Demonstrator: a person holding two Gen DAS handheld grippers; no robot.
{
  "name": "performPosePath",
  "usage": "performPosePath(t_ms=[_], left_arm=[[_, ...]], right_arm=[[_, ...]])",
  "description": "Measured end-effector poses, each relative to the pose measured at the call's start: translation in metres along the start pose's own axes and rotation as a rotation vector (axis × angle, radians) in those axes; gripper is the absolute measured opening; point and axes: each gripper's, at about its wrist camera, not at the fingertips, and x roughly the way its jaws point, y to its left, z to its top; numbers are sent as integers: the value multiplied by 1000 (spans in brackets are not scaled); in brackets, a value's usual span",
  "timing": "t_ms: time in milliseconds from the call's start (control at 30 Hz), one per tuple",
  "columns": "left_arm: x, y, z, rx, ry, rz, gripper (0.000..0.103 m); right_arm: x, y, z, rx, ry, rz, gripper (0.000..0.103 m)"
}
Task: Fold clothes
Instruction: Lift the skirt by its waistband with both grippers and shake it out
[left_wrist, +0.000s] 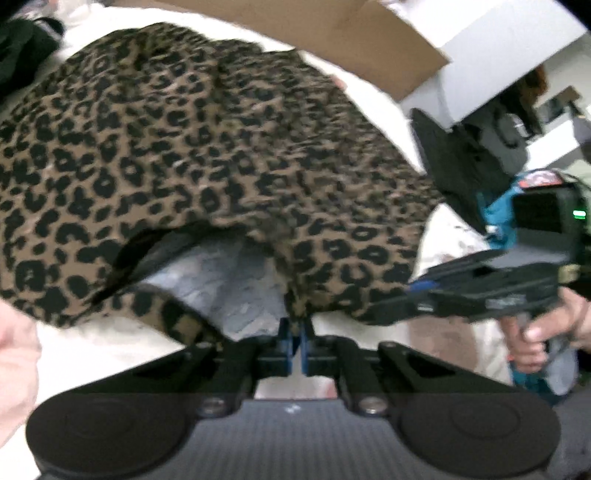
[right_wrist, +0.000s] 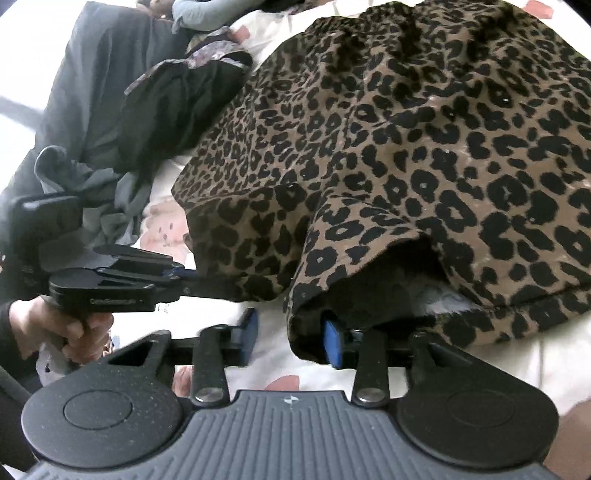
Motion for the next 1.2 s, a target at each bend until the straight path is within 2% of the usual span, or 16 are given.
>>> performPosePath(t_ms=[33,167,333,400,433,467,500,533,600,667,700,800,967,1200], left_arm=[[-1,-3,0,9,0,-13,4],[5,-10,-3,30,27,-54,4],[16,-9,-17,58,101,-49,5],[14,-5,-20,54,116,-42,14],[9,-1,-20,42,107,-37,23],[4,3,-20,26,94,-32,36],[-2,7,-20,10,81,-27,42],[-6,10,-19,-11,63,-22,53],[-17,21,-17,-74,11,-22,56],[-21,32,-12,-145,-25,-27,56],[-21,39,-10,-192,-44,-36,56],[-20,52,-5,-296,-77,-58,56],[-10,57,4,-359,-84,-47,56],[0,74,-1,-484,-102,8,55]], right_arm=[[2,0,1,0,6,6,2],[-3,8,0,-42,18,36,1],[3,11,-10,-62,63,28,0],[7,10,-15,-51,94,26,2],[8,8,-17,-37,108,28,3],[7,6,-18,-23,115,35,4],[5,4,-19,-10,119,42,8],[1,2,-19,5,106,47,14],[-8,-4,-19,36,78,58,47],[-19,-15,-16,99,25,86,50],[-24,-23,-15,157,-4,115,55],[-30,-43,-15,280,-65,163,58],[-26,-62,-17,414,-97,190,58],[-16,-80,-17,543,-148,146,58]])
